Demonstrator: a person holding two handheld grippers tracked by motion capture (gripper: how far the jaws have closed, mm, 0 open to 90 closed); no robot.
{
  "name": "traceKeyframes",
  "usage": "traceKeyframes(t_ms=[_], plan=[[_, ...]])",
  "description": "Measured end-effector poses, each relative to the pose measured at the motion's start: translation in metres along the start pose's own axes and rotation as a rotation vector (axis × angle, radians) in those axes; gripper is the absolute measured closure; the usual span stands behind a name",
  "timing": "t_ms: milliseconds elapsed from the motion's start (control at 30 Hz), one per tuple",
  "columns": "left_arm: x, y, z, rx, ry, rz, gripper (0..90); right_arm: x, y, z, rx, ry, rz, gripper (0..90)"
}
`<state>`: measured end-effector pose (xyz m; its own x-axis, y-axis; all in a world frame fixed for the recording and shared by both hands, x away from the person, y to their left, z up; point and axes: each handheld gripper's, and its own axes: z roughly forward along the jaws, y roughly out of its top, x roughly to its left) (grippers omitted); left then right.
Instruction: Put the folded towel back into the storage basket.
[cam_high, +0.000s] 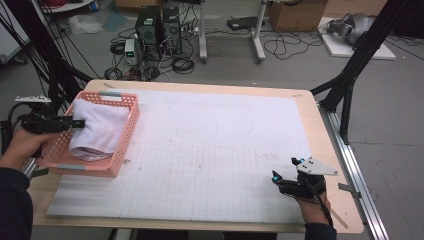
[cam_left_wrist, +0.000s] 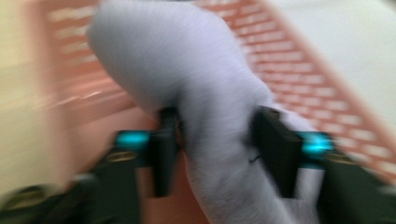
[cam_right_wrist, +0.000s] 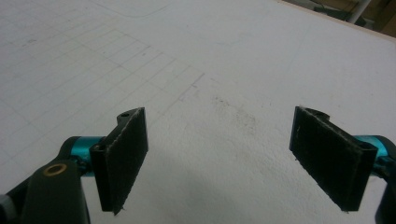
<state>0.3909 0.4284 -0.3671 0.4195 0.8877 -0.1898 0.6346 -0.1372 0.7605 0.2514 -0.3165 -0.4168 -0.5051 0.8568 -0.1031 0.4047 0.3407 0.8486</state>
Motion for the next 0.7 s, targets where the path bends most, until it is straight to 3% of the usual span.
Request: traceKeyframes(t_ms=[67,133,233,300,367,467,700], plan=[[0.000,0.001,-0.006,-0.039,0.127,-0.016,34.9,0.000,0.000,0.000,0.001,-0.002,0.000,18.3],[-0.005,0.003,-0.012,-0.078,0.201,0.011,30.6,0.001,0.000,0.001,-0.002,-0.001,0.002,18.2],[-0.019,0.003,-0.012,-0.075,0.183,0.058,36.5,0.001,0.000,0.001,0.000,0.000,-0.003,18.2],[-0.027,0.003,-0.007,-0.060,0.162,0.075,39.1,0.001,0.001,0.001,0.001,0.000,-0.005,18.2],[-0.034,0.002,0.002,-0.038,0.172,0.079,40.9,0.001,0.001,0.001,0.000,0.001,-0.007,18.3],[-0.041,-0.001,0.020,0.027,0.165,0.066,42.1,0.002,0.002,0.001,0.000,0.002,-0.007,18.2],[-0.053,-0.009,0.063,0.174,0.167,0.081,41.4,0.001,0.002,0.000,-0.004,0.001,-0.007,18.2]])
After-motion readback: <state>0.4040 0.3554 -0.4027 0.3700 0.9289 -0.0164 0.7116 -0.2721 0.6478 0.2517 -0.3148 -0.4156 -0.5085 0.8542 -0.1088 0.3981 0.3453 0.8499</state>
